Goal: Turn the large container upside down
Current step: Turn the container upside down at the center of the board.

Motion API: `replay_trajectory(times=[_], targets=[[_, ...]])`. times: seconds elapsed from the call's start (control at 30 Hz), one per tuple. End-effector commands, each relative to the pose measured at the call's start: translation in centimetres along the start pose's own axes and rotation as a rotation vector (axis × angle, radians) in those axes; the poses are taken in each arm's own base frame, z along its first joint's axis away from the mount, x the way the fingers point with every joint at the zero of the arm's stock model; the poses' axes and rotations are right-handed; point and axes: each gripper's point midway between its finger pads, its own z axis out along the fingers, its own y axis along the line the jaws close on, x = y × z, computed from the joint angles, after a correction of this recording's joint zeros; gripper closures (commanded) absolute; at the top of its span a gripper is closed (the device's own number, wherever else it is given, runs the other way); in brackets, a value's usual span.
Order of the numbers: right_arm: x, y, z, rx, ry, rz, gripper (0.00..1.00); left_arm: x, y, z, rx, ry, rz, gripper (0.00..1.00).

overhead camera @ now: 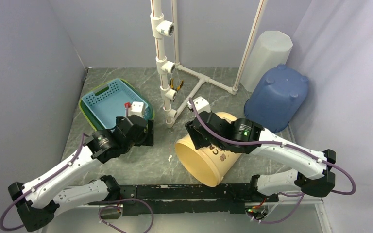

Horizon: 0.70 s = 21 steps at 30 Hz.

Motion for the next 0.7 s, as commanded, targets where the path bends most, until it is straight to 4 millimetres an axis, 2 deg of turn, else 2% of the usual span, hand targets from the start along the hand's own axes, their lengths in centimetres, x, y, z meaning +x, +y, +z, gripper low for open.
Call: replay_trajectory(times=[0.0, 0.1, 0.23, 0.43, 0.53, 0.67], targets=[[-0.5, 0.0, -0.9, -0.034, -0.033, 0.042, 0.40, -1.6, 1.6, 0.6, 0.018, -0.071, -0.010, 0.05], [-0.2, 0.3, -1.7, -0.066, -0.009, 0.044, 0.38, -1.9, 1.8, 0.7, 0.029, -0.072, -0.025, 0.05], [0.3, 1.5, -3.6, -0.170, 0.037, 0.036, 0.36, -1.8, 1.6, 1.1, 0.021, -0.022, 0.038, 0.05], [4.6, 2.5, -6.9, -0.271, 0.188, 0.018, 0.34, -1.0, 1.4, 1.6, 0.026, 0.019, 0.079, 0.05], [6.7, 1.2, -7.4, -0.180, 0.253, -0.010, 0.33, -0.8, 1.8, 1.6, 0.010, 0.025, 0.082, 0.05], [9.5, -0.3, -6.6, -0.008, 0.357, -0.130, 0.33, -0.4, 2.3, 1.6, -0.014, 0.037, 0.081, 0.05]])
